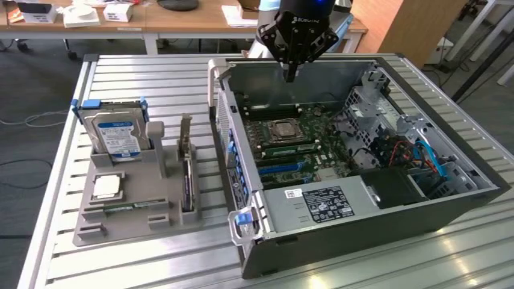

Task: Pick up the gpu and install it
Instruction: 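Reach for the gpu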

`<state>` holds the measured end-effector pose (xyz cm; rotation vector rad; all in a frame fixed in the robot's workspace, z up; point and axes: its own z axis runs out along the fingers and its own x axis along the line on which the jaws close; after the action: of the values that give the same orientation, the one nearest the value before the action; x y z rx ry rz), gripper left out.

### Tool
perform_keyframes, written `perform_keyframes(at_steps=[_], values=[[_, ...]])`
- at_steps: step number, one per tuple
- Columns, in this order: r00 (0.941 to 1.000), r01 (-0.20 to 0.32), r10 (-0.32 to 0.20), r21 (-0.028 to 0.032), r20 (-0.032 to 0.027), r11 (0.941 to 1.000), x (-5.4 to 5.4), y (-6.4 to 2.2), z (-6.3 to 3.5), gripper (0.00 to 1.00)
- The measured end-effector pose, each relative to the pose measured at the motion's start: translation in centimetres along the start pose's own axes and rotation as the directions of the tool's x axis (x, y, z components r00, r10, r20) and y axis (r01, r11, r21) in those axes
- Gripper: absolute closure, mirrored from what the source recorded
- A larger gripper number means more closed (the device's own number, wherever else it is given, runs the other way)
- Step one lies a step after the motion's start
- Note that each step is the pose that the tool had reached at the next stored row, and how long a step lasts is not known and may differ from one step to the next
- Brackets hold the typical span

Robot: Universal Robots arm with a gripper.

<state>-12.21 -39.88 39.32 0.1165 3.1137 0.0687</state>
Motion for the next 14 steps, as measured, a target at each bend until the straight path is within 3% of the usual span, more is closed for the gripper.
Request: perform_keyframes(at_steps=[14], values=[[1.0, 0.0, 0.0, -0.0001, 0.0001, 1.0, 3.0, -0.22, 0.08, 0.89]])
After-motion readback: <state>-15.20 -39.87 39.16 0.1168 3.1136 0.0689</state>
